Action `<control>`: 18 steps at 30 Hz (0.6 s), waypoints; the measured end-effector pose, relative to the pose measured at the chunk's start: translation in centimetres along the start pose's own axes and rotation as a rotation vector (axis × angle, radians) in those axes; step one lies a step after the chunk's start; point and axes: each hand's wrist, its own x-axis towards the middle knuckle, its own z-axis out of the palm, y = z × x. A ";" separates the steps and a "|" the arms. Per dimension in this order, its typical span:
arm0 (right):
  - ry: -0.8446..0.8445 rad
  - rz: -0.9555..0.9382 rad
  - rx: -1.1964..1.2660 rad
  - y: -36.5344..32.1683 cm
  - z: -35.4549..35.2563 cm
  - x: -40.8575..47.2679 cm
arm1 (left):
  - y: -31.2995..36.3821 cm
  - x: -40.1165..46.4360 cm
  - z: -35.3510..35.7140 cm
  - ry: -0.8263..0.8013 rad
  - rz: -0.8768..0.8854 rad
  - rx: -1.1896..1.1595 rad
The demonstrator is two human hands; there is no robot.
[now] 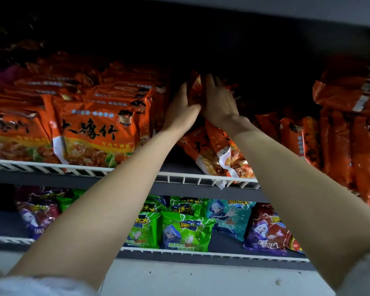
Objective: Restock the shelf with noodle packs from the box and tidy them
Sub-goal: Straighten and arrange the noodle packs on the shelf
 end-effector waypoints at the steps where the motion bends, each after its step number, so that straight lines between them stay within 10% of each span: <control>1: -0.014 -0.030 0.025 0.1 0.2 -0.1 | -0.4 -0.3 -0.2 0.015 0.008 -0.003; 14: 0.030 -0.040 -0.327 -0.9 2.1 2.4 | 0.2 -1.7 -0.5 0.014 0.001 0.372; 18: -0.085 -0.017 -0.119 -1.2 3.8 2.4 | 0.7 -5.8 -3.4 0.082 0.419 0.639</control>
